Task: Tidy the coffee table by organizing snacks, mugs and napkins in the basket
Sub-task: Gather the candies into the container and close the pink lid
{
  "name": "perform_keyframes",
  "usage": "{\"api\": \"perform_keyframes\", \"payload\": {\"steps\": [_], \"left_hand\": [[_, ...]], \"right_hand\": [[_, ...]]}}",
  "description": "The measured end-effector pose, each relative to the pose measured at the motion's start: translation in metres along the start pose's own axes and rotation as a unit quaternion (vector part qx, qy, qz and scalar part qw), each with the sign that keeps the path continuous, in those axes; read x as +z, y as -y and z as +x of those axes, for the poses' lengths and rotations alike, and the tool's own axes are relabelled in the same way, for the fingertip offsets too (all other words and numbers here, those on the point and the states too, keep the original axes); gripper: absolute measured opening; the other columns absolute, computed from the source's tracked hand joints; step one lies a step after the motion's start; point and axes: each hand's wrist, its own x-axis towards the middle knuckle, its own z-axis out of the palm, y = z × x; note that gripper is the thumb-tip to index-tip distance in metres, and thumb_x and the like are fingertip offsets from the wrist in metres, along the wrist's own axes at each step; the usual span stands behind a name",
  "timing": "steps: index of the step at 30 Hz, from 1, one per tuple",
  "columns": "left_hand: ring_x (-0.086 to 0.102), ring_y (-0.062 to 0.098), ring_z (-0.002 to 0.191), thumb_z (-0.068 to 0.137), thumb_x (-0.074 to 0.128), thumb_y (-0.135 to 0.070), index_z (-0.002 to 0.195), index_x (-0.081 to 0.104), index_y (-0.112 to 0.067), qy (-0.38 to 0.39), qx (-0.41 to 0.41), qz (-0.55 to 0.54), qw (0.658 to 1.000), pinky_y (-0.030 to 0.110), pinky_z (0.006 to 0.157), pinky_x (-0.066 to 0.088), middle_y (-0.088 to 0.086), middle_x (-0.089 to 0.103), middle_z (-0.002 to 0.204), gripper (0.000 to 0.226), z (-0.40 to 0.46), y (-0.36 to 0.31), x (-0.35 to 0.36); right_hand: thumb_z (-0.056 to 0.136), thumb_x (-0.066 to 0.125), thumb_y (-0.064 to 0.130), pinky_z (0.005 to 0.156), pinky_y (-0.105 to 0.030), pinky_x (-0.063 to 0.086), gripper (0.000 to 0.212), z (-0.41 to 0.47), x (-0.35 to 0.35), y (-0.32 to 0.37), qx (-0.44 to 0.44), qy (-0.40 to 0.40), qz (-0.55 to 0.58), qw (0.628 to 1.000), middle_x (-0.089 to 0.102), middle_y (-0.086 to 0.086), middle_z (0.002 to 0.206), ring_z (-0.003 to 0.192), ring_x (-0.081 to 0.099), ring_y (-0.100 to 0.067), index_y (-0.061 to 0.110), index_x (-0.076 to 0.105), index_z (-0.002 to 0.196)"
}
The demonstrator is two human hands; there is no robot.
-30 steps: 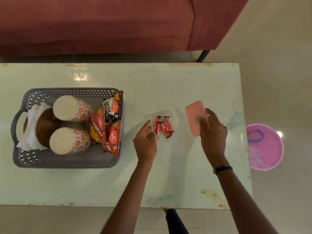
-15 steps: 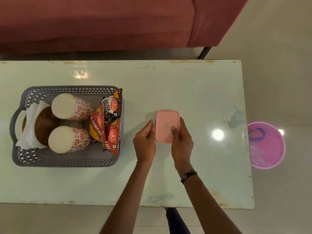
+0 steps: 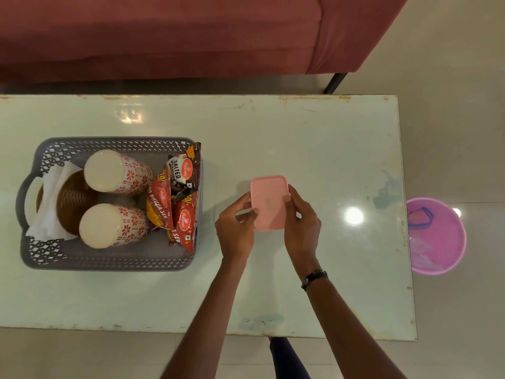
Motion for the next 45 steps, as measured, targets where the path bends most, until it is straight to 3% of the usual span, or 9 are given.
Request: {"api": "perform_keyframes", "payload": {"steps": [5, 10, 13, 18, 24, 28, 37, 41, 45], "left_hand": [[0.066, 0.025, 0.095, 0.079, 0.071, -0.012, 0.114, 0.066, -0.013, -0.001, -0.032, 0.002, 0.999, 0.048, 0.082, 0.057, 0.008, 0.069, 0.110, 0.035, 0.008, 0.000, 0.000], [0.065, 0.026, 0.094, 0.077, 0.072, -0.008, 0.104, 0.066, -0.015, 0.008, -0.054, 0.019, 0.998, 0.049, 0.079, 0.058, 0.006, 0.068, 0.103, 0.029, 0.019, 0.003, 0.001], [0.065, 0.027, 0.094, 0.076, 0.072, -0.008, 0.096, 0.063, -0.019, 0.012, -0.051, 0.040, 0.998, 0.050, 0.079, 0.057, 0.000, 0.065, 0.096, 0.024, 0.022, 0.003, 0.001], [0.064, 0.025, 0.092, 0.077, 0.071, -0.008, 0.090, 0.058, -0.023, 0.023, -0.048, 0.071, 0.996, 0.050, 0.078, 0.057, -0.005, 0.061, 0.090, 0.023, 0.022, -0.002, 0.001], [0.060, 0.018, 0.086, 0.070, 0.073, 0.001, 0.098, 0.063, -0.010, 0.079, -0.061, 0.101, 0.990, 0.026, 0.068, 0.049, 0.002, 0.065, 0.093, 0.032, 0.040, -0.019, -0.007], [0.066, 0.025, 0.088, 0.073, 0.073, -0.006, 0.091, 0.068, -0.013, 0.075, -0.026, 0.064, 0.995, 0.045, 0.083, 0.056, -0.002, 0.064, 0.080, 0.019, 0.060, -0.032, 0.000], [0.064, 0.025, 0.081, 0.073, 0.072, 0.003, 0.080, 0.067, -0.007, 0.073, -0.087, -0.016, 0.993, 0.033, 0.074, 0.057, 0.012, 0.067, 0.083, 0.013, 0.071, -0.031, 0.001], [0.065, 0.026, 0.082, 0.073, 0.073, 0.002, 0.079, 0.068, -0.007, 0.065, -0.075, 0.001, 0.995, 0.041, 0.080, 0.058, 0.014, 0.068, 0.087, 0.012, 0.068, -0.035, 0.002], [0.067, 0.028, 0.081, 0.072, 0.075, -0.001, 0.074, 0.068, -0.011, 0.058, -0.059, 0.023, 0.996, 0.047, 0.082, 0.057, 0.014, 0.069, 0.085, 0.012, 0.071, -0.034, 0.002]], "right_hand": [[0.092, 0.059, 0.023, 0.073, -0.010, 0.046, 0.023, 0.009, -0.005, -0.001, 0.091, -0.002, 0.060, 0.994, 0.063, 0.002, 0.102, 0.091, 0.059, -0.011, 0.020, 0.068, 0.112], [0.086, 0.067, 0.024, 0.059, -0.008, 0.046, 0.013, 0.018, -0.009, 0.002, 0.128, -0.002, 0.067, 0.989, 0.070, 0.001, 0.093, 0.078, 0.061, -0.009, 0.015, 0.072, 0.093], [0.085, 0.066, 0.023, 0.064, -0.018, 0.046, 0.010, 0.020, -0.007, 0.005, 0.137, -0.001, 0.043, 0.990, 0.069, 0.002, 0.089, 0.079, 0.060, -0.012, 0.014, 0.071, 0.088], [0.085, 0.067, 0.023, 0.061, -0.016, 0.045, 0.014, 0.022, -0.012, 0.012, 0.145, 0.021, 0.026, 0.989, 0.067, 0.003, 0.084, 0.076, 0.059, -0.011, 0.010, 0.070, 0.087], [0.082, 0.071, 0.023, 0.079, -0.037, 0.055, 0.014, 0.029, -0.022, 0.010, 0.137, 0.073, 0.010, 0.988, 0.069, -0.002, 0.084, 0.075, 0.062, -0.017, 0.010, 0.070, 0.086], [0.082, 0.071, 0.024, 0.081, -0.040, 0.057, 0.014, 0.030, -0.023, 0.007, 0.126, 0.073, 0.010, 0.989, 0.071, -0.003, 0.089, 0.077, 0.064, -0.017, 0.011, 0.070, 0.086], [0.083, 0.070, 0.022, 0.076, -0.034, 0.055, 0.012, 0.029, -0.022, 0.009, 0.116, 0.081, 0.003, 0.990, 0.069, 0.000, 0.087, 0.068, 0.060, -0.010, 0.010, 0.070, 0.088], [0.083, 0.070, 0.020, 0.078, -0.034, 0.056, 0.012, 0.030, -0.024, 0.011, 0.114, 0.088, -0.004, 0.990, 0.068, 0.001, 0.088, 0.069, 0.061, -0.009, 0.011, 0.069, 0.091], [0.084, 0.068, 0.022, 0.069, -0.018, 0.053, 0.018, 0.043, -0.016, 0.019, 0.060, 0.103, -0.046, 0.992, 0.069, 0.000, 0.098, 0.083, 0.065, -0.016, 0.018, 0.069, 0.102]]}}
